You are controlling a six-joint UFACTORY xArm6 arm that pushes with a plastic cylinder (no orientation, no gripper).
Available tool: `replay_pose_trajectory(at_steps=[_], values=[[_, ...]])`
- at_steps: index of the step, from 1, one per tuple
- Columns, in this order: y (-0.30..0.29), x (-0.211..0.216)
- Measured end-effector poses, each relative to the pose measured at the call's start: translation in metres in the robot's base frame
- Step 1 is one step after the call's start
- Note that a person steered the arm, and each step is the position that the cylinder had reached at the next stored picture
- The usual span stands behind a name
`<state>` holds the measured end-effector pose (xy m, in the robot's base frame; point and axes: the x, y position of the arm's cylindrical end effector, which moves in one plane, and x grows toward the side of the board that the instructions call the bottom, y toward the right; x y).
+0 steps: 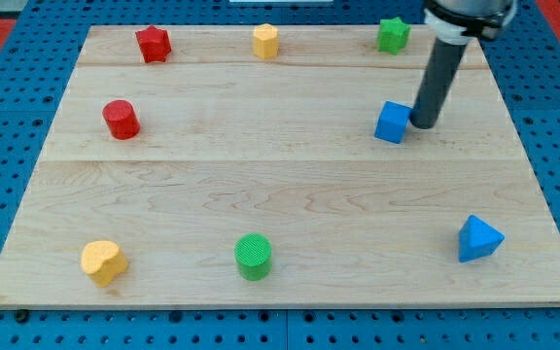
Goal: Move the blue cube towards the center
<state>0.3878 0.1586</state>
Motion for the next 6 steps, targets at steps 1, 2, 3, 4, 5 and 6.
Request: replay_pose_trajectory(at_steps=[1,2,3,4,5,6], values=[[-0.021,0.000],[-0.030,0.002],[-0.030,0.003],[-0.030,0.003],[-0.045,0.035],[-0.092,0.061]])
